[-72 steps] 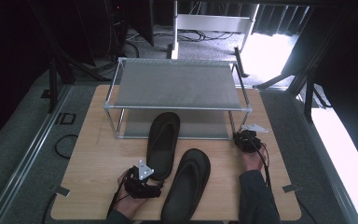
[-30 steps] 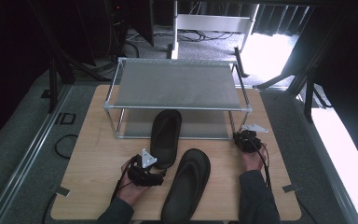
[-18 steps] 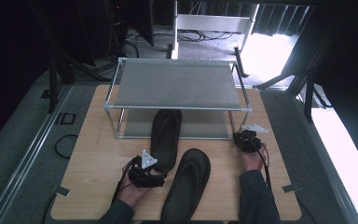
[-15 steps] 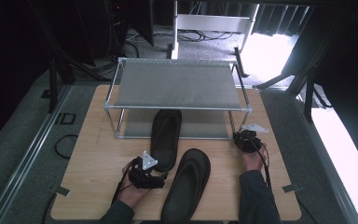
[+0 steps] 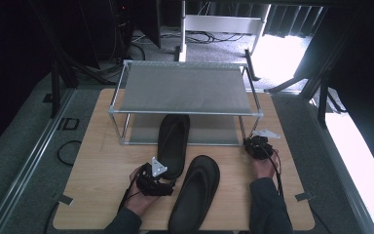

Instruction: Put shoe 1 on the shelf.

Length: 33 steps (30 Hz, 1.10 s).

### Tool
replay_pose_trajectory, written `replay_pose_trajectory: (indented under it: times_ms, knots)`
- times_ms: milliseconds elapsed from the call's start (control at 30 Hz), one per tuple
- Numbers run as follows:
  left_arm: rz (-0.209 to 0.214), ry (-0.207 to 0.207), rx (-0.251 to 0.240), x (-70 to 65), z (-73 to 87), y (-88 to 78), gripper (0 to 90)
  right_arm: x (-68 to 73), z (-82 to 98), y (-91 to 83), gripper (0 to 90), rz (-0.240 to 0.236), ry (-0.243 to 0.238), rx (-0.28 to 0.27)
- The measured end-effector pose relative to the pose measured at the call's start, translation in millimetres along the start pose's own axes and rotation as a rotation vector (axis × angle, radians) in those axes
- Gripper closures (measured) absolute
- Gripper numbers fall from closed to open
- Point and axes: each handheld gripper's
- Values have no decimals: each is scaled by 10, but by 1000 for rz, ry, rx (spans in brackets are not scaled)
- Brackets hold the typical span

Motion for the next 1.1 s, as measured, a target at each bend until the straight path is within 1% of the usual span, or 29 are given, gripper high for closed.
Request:
replay_pose_trajectory:
  times_ms: [67,133,200,400,600,667,800,867,933,1033,1100]
  knots:
    - [-4,10,11,-3,13,9,168,0,0,0,787,0,0,0]
    - [-8,9,11,-2,12,15,167,1,0,0,787,1,0,0]
    - [-28,9,16,2,-4,35,169,2,1,0,787,2,1,-1]
    - [-33,19,20,20,-35,68,170,2,3,0,787,2,1,-2]
    - [-26,1,-2,50,-67,85,171,1,3,-1,787,2,3,-2]
    - [-32,7,1,50,-53,76,171,0,4,-1,787,1,3,-3]
    - [-39,-1,11,69,-22,91,173,1,4,-1,787,2,3,-3]
    - [-35,-8,4,80,-34,88,178,2,5,-1,787,3,3,-3]
    - [-34,-6,-3,84,-53,82,185,3,4,-1,787,3,3,-3]
    - [-14,-9,-13,85,-71,65,184,2,5,-2,787,3,3,-3]
    - [7,-6,-17,80,-65,49,180,0,5,-1,786,1,3,-3]
Point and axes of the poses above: each handheld gripper's, and its own axes: y roughly forward along the jaws, z roughly out of its underside, x roughly to its left, and after that the axes turned 6 degrees about -x, right-handed
